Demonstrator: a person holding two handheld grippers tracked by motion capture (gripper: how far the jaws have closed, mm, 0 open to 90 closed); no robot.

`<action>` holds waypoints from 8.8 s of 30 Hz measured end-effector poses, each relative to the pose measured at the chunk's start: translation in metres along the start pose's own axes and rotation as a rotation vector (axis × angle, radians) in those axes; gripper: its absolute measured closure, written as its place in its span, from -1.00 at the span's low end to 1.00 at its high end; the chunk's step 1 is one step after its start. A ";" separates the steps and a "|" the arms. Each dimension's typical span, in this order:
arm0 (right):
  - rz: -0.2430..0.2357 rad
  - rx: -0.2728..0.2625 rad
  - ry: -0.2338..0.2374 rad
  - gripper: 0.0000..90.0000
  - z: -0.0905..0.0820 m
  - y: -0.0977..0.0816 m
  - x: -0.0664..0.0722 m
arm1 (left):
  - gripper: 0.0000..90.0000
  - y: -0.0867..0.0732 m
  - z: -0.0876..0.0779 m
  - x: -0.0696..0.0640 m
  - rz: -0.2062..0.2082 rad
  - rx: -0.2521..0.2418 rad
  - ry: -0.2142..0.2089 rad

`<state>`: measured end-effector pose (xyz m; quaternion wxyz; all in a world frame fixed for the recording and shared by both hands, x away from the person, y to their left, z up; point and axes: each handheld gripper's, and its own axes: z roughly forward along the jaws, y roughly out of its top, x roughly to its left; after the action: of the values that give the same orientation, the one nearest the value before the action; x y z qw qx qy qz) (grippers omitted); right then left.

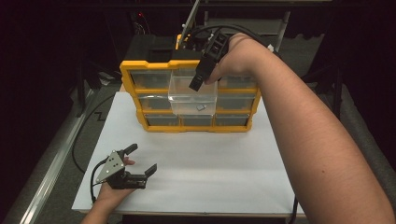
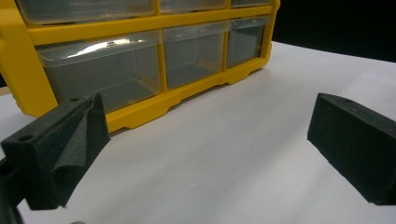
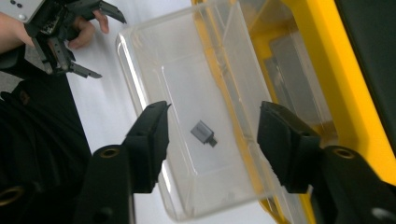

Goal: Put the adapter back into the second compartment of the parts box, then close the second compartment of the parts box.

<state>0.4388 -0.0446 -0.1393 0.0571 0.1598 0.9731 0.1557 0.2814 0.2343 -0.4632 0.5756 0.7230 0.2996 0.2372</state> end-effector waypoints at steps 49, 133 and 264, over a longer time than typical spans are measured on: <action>0.120 0.069 -0.071 -0.99 0.002 -0.117 0.024 | -1.00 0.000 -0.002 0.000 -0.007 -0.010 -0.002; 0.165 0.232 -0.021 -1.00 0.221 -0.212 0.041 | -1.00 0.000 -0.002 0.000 -0.007 0.000 -0.003; 0.438 -0.809 -0.326 1.00 0.219 -0.303 0.099 | -1.00 -0.004 0.007 0.002 -0.066 0.075 0.004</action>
<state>0.2923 -0.2226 -0.4495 0.2324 0.3481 0.7565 0.5025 0.2871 0.2319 -0.4682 0.5548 0.7333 0.3333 0.2082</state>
